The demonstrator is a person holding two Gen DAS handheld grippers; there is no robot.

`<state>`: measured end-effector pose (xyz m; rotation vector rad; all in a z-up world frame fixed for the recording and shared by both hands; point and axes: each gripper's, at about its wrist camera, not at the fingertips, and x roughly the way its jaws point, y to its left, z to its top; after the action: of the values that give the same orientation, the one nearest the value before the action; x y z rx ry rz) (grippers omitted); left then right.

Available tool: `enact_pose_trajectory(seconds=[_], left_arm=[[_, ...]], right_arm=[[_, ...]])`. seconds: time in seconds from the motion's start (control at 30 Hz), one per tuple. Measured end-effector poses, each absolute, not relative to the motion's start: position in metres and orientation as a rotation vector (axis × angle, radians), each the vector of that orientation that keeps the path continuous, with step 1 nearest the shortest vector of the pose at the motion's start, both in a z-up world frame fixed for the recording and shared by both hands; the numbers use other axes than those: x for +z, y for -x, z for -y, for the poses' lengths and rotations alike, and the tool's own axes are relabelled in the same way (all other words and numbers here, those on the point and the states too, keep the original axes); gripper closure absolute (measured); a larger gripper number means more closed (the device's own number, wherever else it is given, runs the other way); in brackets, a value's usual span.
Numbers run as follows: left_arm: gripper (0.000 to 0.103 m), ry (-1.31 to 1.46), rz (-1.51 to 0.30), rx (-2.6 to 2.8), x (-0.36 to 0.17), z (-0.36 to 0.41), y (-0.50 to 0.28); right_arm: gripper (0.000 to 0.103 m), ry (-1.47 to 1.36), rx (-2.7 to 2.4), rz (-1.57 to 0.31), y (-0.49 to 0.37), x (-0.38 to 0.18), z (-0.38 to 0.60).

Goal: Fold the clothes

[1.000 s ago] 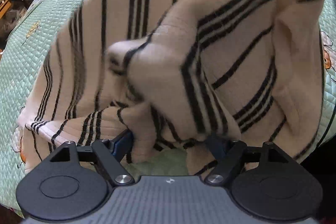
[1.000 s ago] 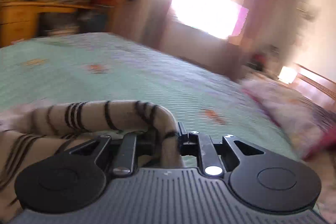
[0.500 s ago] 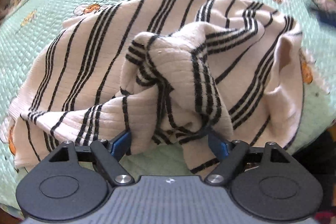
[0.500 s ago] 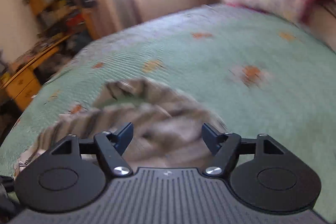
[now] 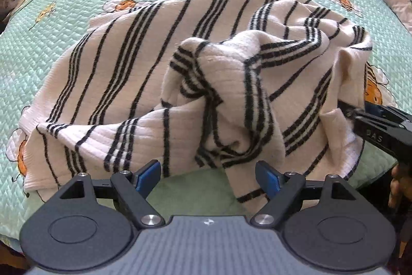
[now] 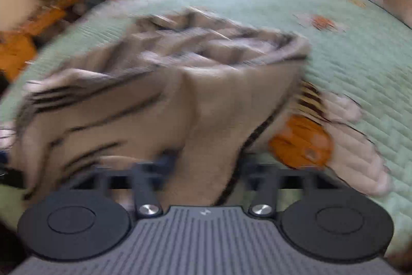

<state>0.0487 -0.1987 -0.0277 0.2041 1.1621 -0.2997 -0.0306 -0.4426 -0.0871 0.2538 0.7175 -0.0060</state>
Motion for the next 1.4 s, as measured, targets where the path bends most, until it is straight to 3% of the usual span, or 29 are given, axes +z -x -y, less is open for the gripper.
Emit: enact_pose_trajectory(seconds=[0.17, 0.3, 0.43, 0.5, 0.57, 0.77, 0.83, 0.93, 1.13, 1.27, 1.3, 1.33, 1.4], left_arm=[[0.02, -0.178, -1.158, -0.286, -0.026, 0.187, -0.048], [0.02, -0.172, -1.14, -0.276, -0.019, 0.179, -0.047], [0.02, -0.183, -1.103, -0.334, -0.011, 0.185, -0.041], [0.02, -0.21, -1.081, -0.383, -0.01, 0.196, -0.034], [0.02, -0.252, -1.056, -0.432, -0.009, 0.208, -0.026], [0.02, -0.41, -0.959, -0.566, -0.008, 0.244, 0.002], [0.019, -0.435, -0.944, -0.615, -0.01, 0.253, 0.01], [0.018, -0.489, -0.938, -0.636, -0.016, 0.265, 0.019], [0.018, -0.521, -0.954, -0.626, -0.023, 0.265, 0.018], [0.018, -0.503, -0.985, -0.629, -0.028, 0.262, 0.01], [0.018, -0.506, -0.987, -0.636, -0.03, 0.262, 0.011], [0.018, -0.51, -0.987, -0.643, -0.031, 0.263, 0.012], [0.018, -0.541, -0.963, -0.662, -0.032, 0.265, 0.019]], right_arm=[[0.087, -0.516, 0.122, -0.622, 0.042, -0.083, 0.479], [0.088, -0.782, 0.148, -0.439, 0.08, -0.061, 0.535], [0.086, -0.808, 0.097, -0.418, 0.115, -0.058, 0.571], [0.078, -0.791, 0.038, -0.585, 0.116, -0.076, 0.576], [0.078, -0.751, -0.067, -0.648, 0.124, -0.087, 0.575], [0.065, -0.552, -0.121, -0.552, 0.135, -0.063, 0.572], [0.048, -0.393, -0.073, -0.554, 0.125, -0.051, 0.556], [0.038, -0.126, 0.0, -0.57, 0.105, -0.04, 0.524], [0.038, 0.21, 0.011, -0.705, 0.072, -0.062, 0.488], [0.039, 0.151, -0.031, -0.717, 0.061, -0.074, 0.495], [0.042, 0.117, -0.035, -0.705, 0.058, -0.077, 0.498], [0.058, 0.095, -0.052, -0.697, 0.055, -0.08, 0.5], [0.077, 0.047, -0.072, -0.675, 0.052, -0.084, 0.503]])
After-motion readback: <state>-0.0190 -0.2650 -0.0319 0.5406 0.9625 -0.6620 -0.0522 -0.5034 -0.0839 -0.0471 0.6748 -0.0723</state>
